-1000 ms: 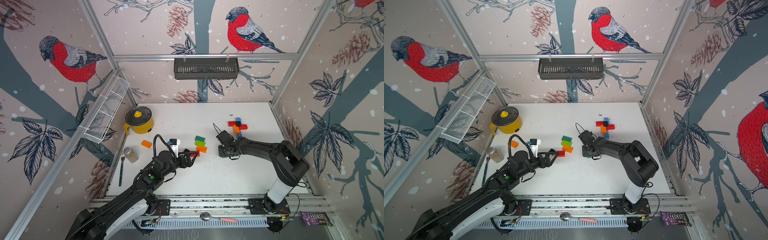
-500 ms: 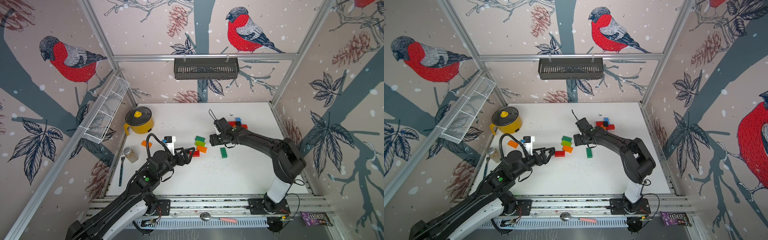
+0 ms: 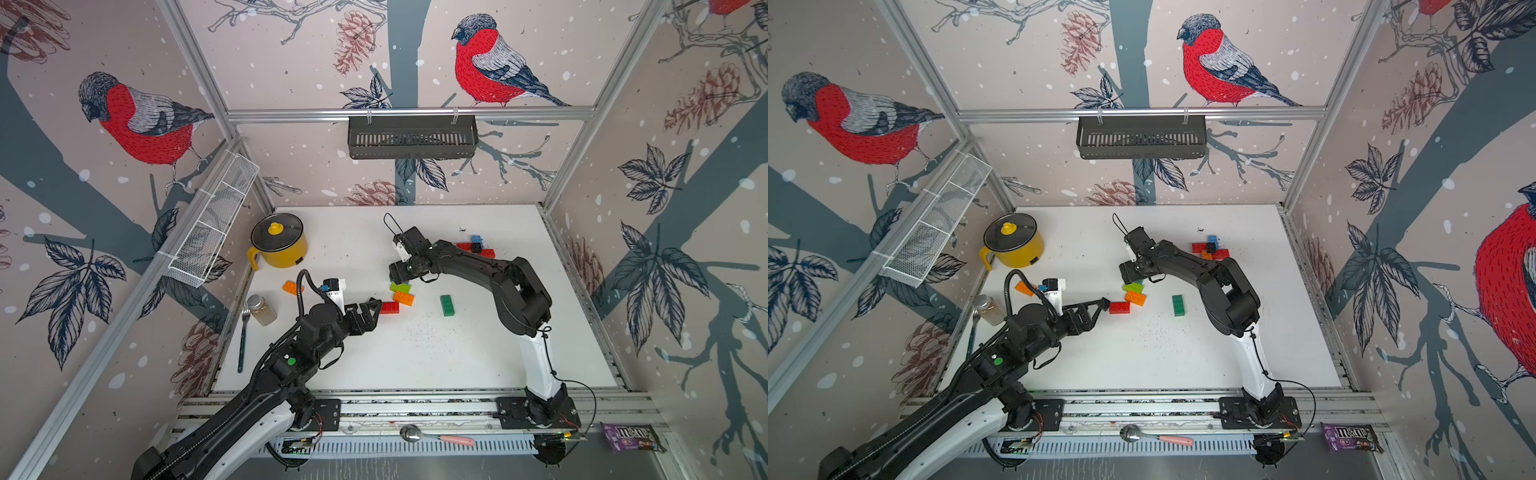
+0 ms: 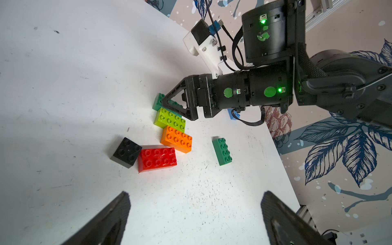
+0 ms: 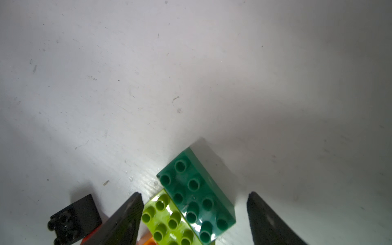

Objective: Assemble a small pinwheel with lego
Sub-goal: Pick up the lego brick from the center of the board.

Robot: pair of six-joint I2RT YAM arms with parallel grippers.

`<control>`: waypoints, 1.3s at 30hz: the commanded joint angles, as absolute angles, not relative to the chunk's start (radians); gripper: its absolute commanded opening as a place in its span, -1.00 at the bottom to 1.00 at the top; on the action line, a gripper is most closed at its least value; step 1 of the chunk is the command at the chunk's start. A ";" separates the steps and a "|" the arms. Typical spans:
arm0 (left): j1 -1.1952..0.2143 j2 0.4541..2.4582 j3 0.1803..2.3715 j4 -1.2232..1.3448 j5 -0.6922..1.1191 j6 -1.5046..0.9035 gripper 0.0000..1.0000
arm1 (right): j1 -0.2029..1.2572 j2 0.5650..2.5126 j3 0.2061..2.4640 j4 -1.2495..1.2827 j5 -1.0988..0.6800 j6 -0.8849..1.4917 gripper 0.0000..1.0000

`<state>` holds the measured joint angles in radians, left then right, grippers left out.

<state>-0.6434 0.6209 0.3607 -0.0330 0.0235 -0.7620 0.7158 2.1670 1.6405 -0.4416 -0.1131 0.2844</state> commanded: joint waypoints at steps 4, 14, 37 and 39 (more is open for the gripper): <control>-0.635 0.641 0.361 -0.001 0.021 -0.761 0.93 | 0.721 2.205 1.677 -0.467 -0.118 0.275 0.57; -0.627 0.640 0.345 0.012 0.030 -0.766 0.93 | 0.712 2.268 1.742 -0.509 -0.050 0.309 0.30; -0.618 0.690 0.310 0.064 0.057 -0.782 0.94 | 0.698 2.195 1.644 -0.535 0.051 0.403 0.12; -0.618 0.692 0.308 0.066 0.058 -0.783 0.94 | 0.711 2.186 1.627 -0.530 0.055 0.413 0.04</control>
<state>-0.6193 0.6895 0.3126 0.0181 0.0525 -0.7780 0.6975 2.2013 1.6440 -0.5144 0.0395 0.3866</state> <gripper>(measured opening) 0.967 0.529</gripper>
